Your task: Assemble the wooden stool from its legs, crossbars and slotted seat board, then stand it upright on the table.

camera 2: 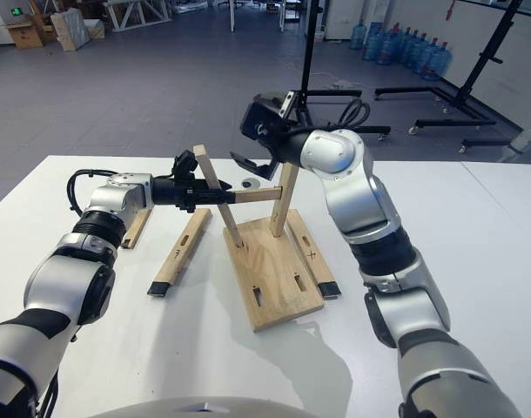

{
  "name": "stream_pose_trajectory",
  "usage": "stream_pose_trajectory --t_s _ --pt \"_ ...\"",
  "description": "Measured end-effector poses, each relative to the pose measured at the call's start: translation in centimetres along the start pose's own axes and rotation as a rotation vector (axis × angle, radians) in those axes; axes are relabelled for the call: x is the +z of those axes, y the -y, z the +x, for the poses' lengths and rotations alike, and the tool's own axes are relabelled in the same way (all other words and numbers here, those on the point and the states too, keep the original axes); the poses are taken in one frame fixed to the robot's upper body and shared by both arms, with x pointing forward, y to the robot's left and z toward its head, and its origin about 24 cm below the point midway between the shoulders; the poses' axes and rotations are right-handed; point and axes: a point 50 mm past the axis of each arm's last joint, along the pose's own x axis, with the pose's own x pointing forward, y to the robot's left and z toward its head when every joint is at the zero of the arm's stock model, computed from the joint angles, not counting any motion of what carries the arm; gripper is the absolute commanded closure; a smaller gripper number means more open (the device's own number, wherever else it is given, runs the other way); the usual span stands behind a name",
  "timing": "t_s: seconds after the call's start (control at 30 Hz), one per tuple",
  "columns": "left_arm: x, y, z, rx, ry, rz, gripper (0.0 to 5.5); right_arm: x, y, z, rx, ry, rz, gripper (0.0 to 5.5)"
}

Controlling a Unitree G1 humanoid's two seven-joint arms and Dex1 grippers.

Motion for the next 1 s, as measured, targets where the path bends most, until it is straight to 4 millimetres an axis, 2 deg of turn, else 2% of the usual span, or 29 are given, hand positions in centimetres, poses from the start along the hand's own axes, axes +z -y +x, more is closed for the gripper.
stream_pose_trajectory --t_s 0.27,0.4,0.47,0.5,0.67,1.0 --pt "0.0 0.0 0.0 0.001 -0.001 0.001 3.48 -1.5 -1.1 1.5 -0.024 -0.072 -0.127 0.1" --pt "0.0 0.0 0.1 0.0 -0.001 0.001 3.48 -2.8 -2.3 1.8 0.004 -0.112 -0.155 0.1" --pt "0.1 0.0 0.2 -0.001 -0.001 0.001 3.48 -4.0 -3.7 1.9 0.036 -0.139 -0.148 0.1" --pt "0.1 0.1 0.3 -0.001 -0.003 0.003 3.48 -5.0 -5.2 2.0 0.065 -0.157 -0.142 0.1" --pt "-1.0 0.2 1.2 0.011 -0.025 0.009 3.48 -6.3 -7.5 2.0 0.042 -0.149 -0.168 0.1" --pt "-1.2 -0.1 2.0 0.037 -0.011 0.031 3.48 -6.7 -7.6 1.9 0.009 -0.165 -0.123 0.1"
